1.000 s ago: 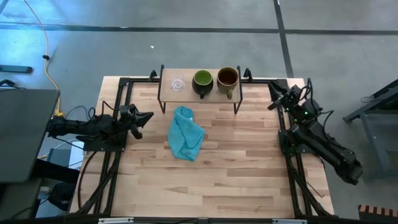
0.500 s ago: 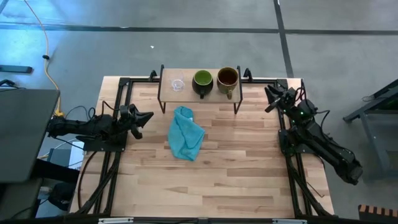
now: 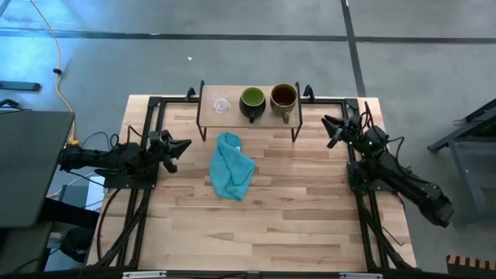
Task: Stack small to large cups/mugs on shelf
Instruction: Return to Home Position
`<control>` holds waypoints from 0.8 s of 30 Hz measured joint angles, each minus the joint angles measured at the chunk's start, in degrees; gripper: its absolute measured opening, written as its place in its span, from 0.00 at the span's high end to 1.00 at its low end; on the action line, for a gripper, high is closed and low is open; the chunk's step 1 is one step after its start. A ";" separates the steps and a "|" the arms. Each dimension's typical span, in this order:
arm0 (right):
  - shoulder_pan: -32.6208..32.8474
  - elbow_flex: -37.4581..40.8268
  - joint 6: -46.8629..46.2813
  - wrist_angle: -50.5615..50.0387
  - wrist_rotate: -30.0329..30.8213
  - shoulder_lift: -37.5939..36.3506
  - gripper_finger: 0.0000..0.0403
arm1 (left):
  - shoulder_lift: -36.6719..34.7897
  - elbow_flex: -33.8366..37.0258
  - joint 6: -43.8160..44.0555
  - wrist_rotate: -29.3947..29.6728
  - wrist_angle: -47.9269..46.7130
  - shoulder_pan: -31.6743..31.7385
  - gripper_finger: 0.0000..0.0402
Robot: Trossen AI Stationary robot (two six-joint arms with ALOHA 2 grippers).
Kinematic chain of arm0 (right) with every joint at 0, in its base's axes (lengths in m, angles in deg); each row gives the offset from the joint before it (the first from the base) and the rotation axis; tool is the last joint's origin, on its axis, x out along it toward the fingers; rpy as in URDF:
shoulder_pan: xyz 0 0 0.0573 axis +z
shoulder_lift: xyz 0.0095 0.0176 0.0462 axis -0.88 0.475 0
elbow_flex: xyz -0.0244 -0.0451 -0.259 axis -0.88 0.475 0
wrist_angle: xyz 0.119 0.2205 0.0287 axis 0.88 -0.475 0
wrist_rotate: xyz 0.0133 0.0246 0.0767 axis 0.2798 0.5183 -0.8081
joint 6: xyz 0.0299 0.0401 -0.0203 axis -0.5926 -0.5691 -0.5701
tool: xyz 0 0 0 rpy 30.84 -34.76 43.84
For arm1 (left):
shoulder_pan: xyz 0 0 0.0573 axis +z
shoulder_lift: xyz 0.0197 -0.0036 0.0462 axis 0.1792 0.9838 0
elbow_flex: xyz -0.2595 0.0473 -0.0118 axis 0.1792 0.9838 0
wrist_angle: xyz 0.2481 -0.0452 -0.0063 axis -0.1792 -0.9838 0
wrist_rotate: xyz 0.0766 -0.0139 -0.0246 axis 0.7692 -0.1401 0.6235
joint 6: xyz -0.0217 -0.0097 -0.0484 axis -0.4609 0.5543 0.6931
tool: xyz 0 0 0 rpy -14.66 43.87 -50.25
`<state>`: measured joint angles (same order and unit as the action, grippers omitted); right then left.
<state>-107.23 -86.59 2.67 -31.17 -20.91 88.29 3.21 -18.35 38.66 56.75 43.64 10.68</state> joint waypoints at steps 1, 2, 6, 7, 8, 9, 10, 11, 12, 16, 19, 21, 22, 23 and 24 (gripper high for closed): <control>0.74 0.00 0.09 0.10 0.46 0.02 0.74 | 0.00 0.00 0.02 0.01 -0.04 0.00 1.00; 1.50 0.00 0.09 0.15 1.36 0.04 0.74 | 0.00 0.00 0.02 0.02 -0.08 0.00 1.00; 4.69 0.00 0.15 0.29 3.98 0.04 0.74 | 0.00 0.00 0.42 0.02 -0.30 0.00 1.00; 5.58 0.00 0.08 0.29 4.15 0.04 0.74 | 0.00 0.00 0.85 0.02 -0.64 0.00 1.00; 6.52 0.00 0.07 0.25 4.24 0.04 0.74 | 0.00 0.00 1.15 0.02 -1.01 0.00 1.00; 7.54 0.00 0.08 0.15 4.24 0.04 0.74 | 0.00 0.00 1.33 0.02 -1.41 0.00 1.00; 8.68 0.00 0.12 0.00 4.33 0.04 0.74 | 0.00 0.00 1.54 0.02 -1.74 0.00 1.00; 9.77 0.00 0.13 -0.29 4.67 0.04 0.74 | 0.02 0.00 1.73 0.02 -1.94 0.00 1.00; 10.91 0.00 0.10 -0.46 5.36 0.04 0.74 | 0.02 0.00 1.78 0.02 -2.03 0.00 1.00; 15.68 0.00 -0.13 -0.52 8.34 0.04 0.74 | 0.02 0.00 2.57 0.02 -1.77 -0.01 1.00; 19.55 0.02 -0.08 -0.50 10.32 0.04 0.74 | 0.01 0.01 2.90 0.02 -1.58 0.00 1.00; 22.24 0.02 0.18 -0.50 11.73 0.04 0.74 | 0.02 0.02 3.36 0.00 -1.59 0.00 1.00; 23.55 0.02 0.29 -0.51 12.54 0.05 0.74 | 0.02 0.02 3.81 0.00 -1.58 0.00 1.00; 24.80 0.02 0.29 -0.50 13.37 0.16 0.74 | 0.02 0.02 4.24 0.02 -1.60 0.00 1.00; 26.12 0.02 0.33 -0.50 13.85 0.24 0.74 | 0.02 0.02 4.43 0.00 -1.59 -0.01 1.00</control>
<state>-81.10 -86.57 3.00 -31.66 -7.07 88.54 3.23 -18.33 43.09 56.76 42.06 10.67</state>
